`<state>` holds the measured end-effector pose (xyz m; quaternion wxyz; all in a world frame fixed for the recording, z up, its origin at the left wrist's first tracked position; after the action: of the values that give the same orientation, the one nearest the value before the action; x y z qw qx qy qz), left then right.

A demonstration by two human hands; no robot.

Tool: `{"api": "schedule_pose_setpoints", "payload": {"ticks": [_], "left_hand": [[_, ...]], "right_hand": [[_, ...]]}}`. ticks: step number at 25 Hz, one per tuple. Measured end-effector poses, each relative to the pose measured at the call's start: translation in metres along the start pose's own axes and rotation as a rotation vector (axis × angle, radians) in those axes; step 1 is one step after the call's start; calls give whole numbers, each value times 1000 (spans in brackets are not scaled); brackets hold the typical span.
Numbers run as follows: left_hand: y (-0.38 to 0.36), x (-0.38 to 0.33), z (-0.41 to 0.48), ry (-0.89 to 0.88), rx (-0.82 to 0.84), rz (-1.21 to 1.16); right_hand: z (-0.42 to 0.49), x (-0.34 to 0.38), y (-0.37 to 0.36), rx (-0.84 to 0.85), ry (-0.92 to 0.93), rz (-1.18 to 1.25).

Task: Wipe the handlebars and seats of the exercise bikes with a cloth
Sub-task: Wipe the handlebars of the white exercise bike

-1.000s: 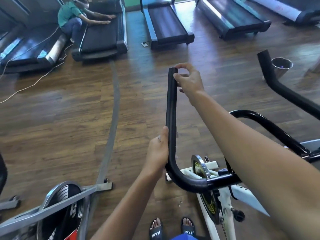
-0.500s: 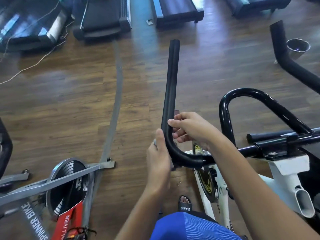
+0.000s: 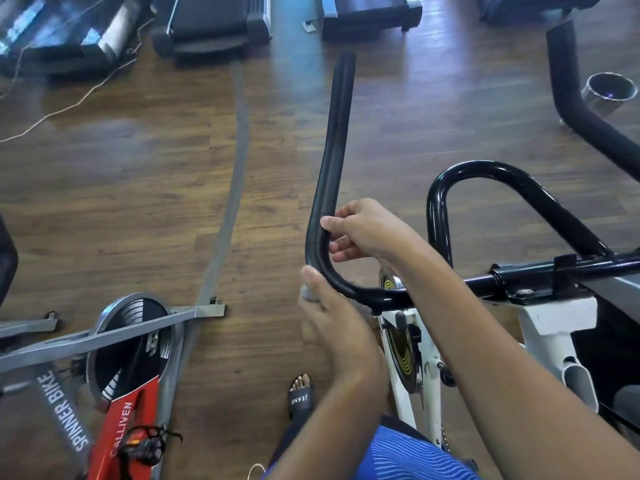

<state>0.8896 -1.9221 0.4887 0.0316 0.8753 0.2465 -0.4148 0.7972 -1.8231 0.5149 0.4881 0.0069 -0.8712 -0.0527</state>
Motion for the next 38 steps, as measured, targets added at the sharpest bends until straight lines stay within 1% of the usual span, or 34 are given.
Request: {"api": "schedule_pose_setpoints", "payload": {"ticks": [2,5,9,14,16,18,21,24,26,28,32,35,38], "left_hand": [[0,3,0,70,2,-65],[2,-5,20,71,-9,-132],[-5,11,-15,132,-6,-179],[-7,8,-6,84,25,-233],[-5,13,-16,125,19,-238],[-5,14,-17,212,74,-302],[-7,6,7,352,274,-400],[-8,12,14,424,357,-445],[-11,13,17,456,402,-463],[-16,9,26,488,466,-413],[-28,-8,51,561,658,-169],[-43,-21,79,638,799,70],[-75,-38,110,635,856,305]], "right_hand": [[-2,0,-1,1,1,11],[-4,1,-2,33,-11,-1],[-4,6,-2,85,-25,-81],[-5,5,-6,85,-16,-75],[-6,5,-4,71,-8,-69],[-6,3,-4,30,4,-79],[-9,1,1,-108,66,-110],[-28,6,17,-260,160,-359],[-47,2,28,-342,188,-457],[-63,-4,29,-370,183,-499],[-79,-5,9,-337,231,-477],[-81,-7,2,-412,250,-476],[-74,-6,-6,-478,216,-494]]}}
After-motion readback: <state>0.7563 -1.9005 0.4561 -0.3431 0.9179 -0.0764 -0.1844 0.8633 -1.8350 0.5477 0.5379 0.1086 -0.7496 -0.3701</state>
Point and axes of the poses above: each hand's wrist, its own z-axis towards the middle knuckle, its own y-axis out of the back of the hand, x = y × z, the point moved 7 cm from there along z, towards the middle knuckle, and after that the axes turned 1 degree about y, right-handed, at the moved point
